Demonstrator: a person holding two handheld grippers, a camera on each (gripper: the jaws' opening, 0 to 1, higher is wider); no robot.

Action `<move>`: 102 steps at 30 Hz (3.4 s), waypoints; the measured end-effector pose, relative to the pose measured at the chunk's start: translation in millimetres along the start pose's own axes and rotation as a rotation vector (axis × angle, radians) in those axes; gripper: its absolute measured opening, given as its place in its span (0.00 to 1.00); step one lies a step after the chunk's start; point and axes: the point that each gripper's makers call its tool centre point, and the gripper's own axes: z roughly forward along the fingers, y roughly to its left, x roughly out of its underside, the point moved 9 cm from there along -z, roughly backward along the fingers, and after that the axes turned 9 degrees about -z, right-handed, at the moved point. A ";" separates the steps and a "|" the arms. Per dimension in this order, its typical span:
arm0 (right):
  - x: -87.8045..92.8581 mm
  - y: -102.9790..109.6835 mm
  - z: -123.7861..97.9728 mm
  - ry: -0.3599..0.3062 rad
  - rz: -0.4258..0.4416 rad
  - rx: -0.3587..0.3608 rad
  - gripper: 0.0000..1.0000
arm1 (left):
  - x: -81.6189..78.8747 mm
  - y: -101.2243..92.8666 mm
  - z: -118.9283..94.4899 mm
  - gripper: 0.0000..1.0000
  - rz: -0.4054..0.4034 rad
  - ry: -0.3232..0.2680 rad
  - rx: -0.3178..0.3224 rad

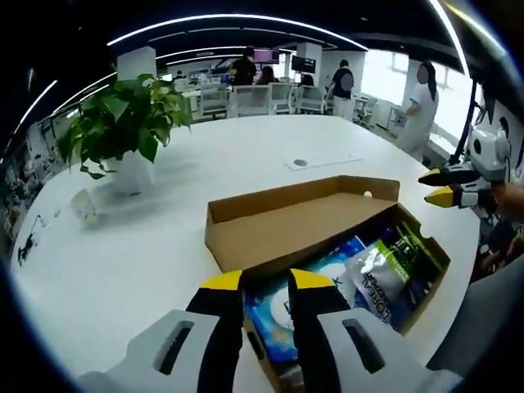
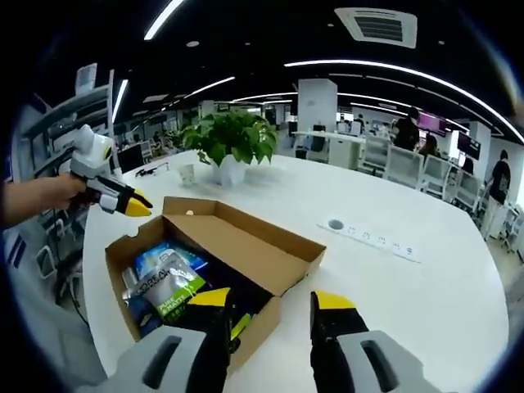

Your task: Operate the shoe box by opening the lid, removing the specified soft item, and placing it in the target area until the item is outside and the box remains undamaged.

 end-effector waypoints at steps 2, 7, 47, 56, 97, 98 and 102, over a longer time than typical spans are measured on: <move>1.3 3.1 -4.0 -0.004 0.009 -0.010 0.38 | 3.7 -6.8 -1.5 0.21 0.004 0.011 0.016; 5.1 11.0 -14.6 -0.016 0.012 -0.034 0.43 | 17.7 -22.8 -1.0 0.22 0.031 0.059 0.058; 38.0 50.6 -57.5 -0.033 -0.046 -0.111 0.57 | 64.6 -70.2 26.3 0.23 -0.213 0.280 0.347; 37.6 55.2 -57.5 -0.052 -0.035 -0.120 0.57 | 68.7 -72.0 32.2 0.15 -0.340 0.328 0.404; 13.8 78.5 0.2 0.036 0.036 -0.249 0.47 | 66.4 -37.4 14.0 0.00 -0.400 0.259 0.292; 13.8 78.9 1.9 0.042 0.032 -0.251 0.46 | 66.0 -36.7 14.1 0.00 -0.405 0.259 0.291; 12.9 81.7 11.7 0.075 0.037 -0.265 0.45 | 66.0 -34.0 14.4 0.00 -0.398 0.261 0.271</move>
